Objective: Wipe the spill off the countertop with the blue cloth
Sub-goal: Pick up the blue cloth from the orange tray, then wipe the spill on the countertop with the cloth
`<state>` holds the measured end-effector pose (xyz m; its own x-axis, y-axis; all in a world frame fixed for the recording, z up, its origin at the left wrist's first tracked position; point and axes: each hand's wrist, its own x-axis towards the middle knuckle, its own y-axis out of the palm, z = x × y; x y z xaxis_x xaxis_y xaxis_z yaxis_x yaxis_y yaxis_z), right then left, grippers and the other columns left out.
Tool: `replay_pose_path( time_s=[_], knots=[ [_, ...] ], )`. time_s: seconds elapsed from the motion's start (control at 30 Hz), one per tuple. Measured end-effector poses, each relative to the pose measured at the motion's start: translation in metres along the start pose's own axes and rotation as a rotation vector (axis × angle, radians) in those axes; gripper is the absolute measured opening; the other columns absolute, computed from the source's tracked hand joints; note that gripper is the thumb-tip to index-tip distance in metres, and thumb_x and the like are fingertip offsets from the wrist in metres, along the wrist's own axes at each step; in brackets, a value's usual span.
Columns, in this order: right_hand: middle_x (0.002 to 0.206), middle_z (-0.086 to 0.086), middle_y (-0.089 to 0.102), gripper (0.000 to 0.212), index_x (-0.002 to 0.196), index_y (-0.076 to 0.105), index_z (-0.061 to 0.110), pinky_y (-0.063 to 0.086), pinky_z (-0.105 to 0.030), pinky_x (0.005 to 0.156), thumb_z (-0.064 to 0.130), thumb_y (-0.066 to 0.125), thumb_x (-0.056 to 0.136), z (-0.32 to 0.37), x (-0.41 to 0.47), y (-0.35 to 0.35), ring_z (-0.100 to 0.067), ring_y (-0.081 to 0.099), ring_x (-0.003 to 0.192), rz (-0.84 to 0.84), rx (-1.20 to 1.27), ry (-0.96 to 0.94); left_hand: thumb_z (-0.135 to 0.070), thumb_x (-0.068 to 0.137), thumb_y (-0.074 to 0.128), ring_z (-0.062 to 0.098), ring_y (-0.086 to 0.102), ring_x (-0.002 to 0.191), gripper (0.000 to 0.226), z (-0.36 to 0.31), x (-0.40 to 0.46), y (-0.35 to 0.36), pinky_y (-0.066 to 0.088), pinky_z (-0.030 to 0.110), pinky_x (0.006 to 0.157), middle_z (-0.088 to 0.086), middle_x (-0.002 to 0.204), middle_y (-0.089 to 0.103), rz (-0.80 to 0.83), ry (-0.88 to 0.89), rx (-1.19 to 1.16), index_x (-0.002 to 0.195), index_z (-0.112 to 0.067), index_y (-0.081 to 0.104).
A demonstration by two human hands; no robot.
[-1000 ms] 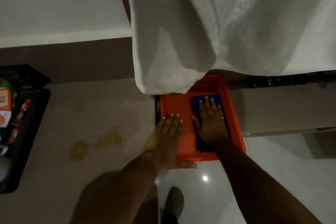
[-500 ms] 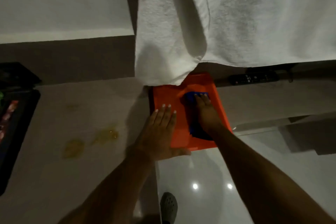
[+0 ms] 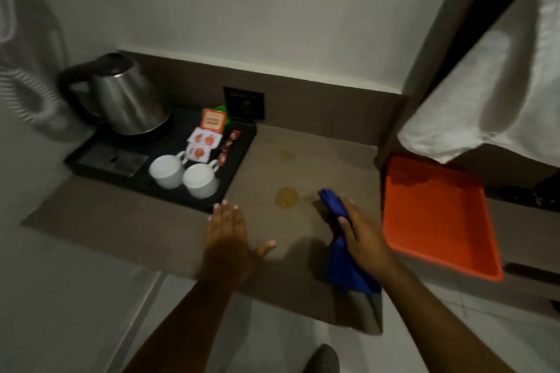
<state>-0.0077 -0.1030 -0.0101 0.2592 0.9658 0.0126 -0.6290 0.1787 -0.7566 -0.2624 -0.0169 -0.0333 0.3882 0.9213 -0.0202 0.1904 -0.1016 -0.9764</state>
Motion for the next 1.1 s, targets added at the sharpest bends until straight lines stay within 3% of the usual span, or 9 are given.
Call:
replay_pose_path(
  time_s=[0.1,0.17,0.23,0.37,0.57,0.73,0.83,0.9,1.1],
  knots=[
    [0.161,-0.007,0.013,0.057,0.151,0.016,0.018,-0.003,-0.023,0.114,0.039,0.033,0.101,0.013,-0.007,0.057,-0.019,0.011,0.148,0.181,-0.18,-0.038,-0.088,0.071,0.024,0.047,0.029,0.143,0.122,0.04,-0.017,0.006,0.024,0.055,0.117,0.035,0.153,0.029,0.015,-0.137,-0.004,0.145,0.009,0.033],
    [0.159,-0.002,-0.003,0.067,0.152,0.01,0.017,-0.008,-0.033,0.118,0.054,0.023,0.098,0.008,-0.011,0.077,-0.017,-0.005,0.148,0.193,-0.365,-0.08,-0.09,0.073,0.024,0.049,0.026,0.144,0.123,0.058,-0.02,0.015,0.023,0.058,0.118,0.037,0.153,0.027,0.017,-0.189,-0.044,0.146,0.01,0.03],
    [0.156,0.003,-0.007,0.072,0.151,0.006,0.019,-0.008,-0.034,0.118,0.062,0.011,0.094,0.0,-0.015,0.078,-0.012,-0.011,0.145,0.179,-0.407,-0.076,-0.093,0.072,0.02,0.045,0.013,0.148,0.126,0.068,-0.013,0.024,0.014,0.056,0.121,0.032,0.159,0.015,0.054,-0.25,-0.052,0.151,0.005,0.019],
    [0.158,0.003,0.002,0.063,0.149,0.006,0.022,-0.003,-0.037,0.118,0.055,0.01,0.095,-0.031,-0.014,0.057,-0.01,-0.003,0.145,0.083,-0.422,0.028,-0.094,0.065,0.012,0.043,0.008,0.15,0.13,0.075,0.008,0.033,0.01,0.056,0.121,0.029,0.161,0.01,0.034,-0.342,-0.07,0.152,0.003,0.014],
    [0.16,-0.017,0.011,0.061,0.15,0.015,0.005,0.008,-0.052,0.12,0.04,0.021,0.1,-0.027,0.063,0.055,-0.031,0.006,0.148,-0.045,-0.51,0.323,-0.085,0.074,0.034,0.049,0.022,0.144,0.115,0.077,0.009,0.051,0.018,0.063,0.115,0.033,0.154,0.027,-0.111,-0.313,-0.017,0.147,0.004,0.029],
    [0.161,-0.012,-0.001,0.071,0.151,0.003,0.009,-0.005,-0.044,0.119,0.052,0.015,0.096,0.015,0.054,0.096,-0.027,-0.005,0.148,0.087,-0.498,0.127,-0.088,0.074,0.032,0.047,0.019,0.145,0.117,0.079,0.008,0.049,0.017,0.064,0.116,0.03,0.157,0.024,-0.098,-0.33,-0.004,0.149,0.0,0.024],
    [0.161,-0.005,-0.003,0.068,0.151,0.002,0.015,-0.003,-0.04,0.119,0.05,0.015,0.094,-0.004,0.022,0.078,-0.018,-0.006,0.148,0.161,-0.515,-0.007,-0.094,0.069,0.025,0.045,0.014,0.147,0.125,0.081,0.011,0.044,0.013,0.064,0.117,0.028,0.159,0.019,-0.047,-0.334,-0.004,0.151,-0.001,0.019],
    [0.161,-0.005,0.002,0.067,0.15,0.005,0.016,0.0,-0.041,0.12,0.049,0.017,0.093,-0.021,0.013,0.057,-0.016,-0.003,0.147,0.135,-0.501,0.016,-0.1,0.063,0.02,0.044,0.01,0.148,0.133,0.09,0.017,0.041,0.011,0.063,0.118,0.027,0.161,0.014,-0.015,-0.348,0.007,0.152,-0.002,0.015],
    [0.161,-0.016,0.002,0.065,0.151,0.007,0.006,0.005,-0.05,0.12,0.039,0.027,0.099,-0.021,0.062,0.049,-0.029,0.001,0.148,0.032,-0.546,0.305,-0.104,0.056,0.019,0.045,0.01,0.148,0.138,0.113,0.027,0.039,0.011,0.066,0.116,0.028,0.16,0.016,-0.025,-0.391,0.002,0.152,-0.004,0.019]
  ],
)
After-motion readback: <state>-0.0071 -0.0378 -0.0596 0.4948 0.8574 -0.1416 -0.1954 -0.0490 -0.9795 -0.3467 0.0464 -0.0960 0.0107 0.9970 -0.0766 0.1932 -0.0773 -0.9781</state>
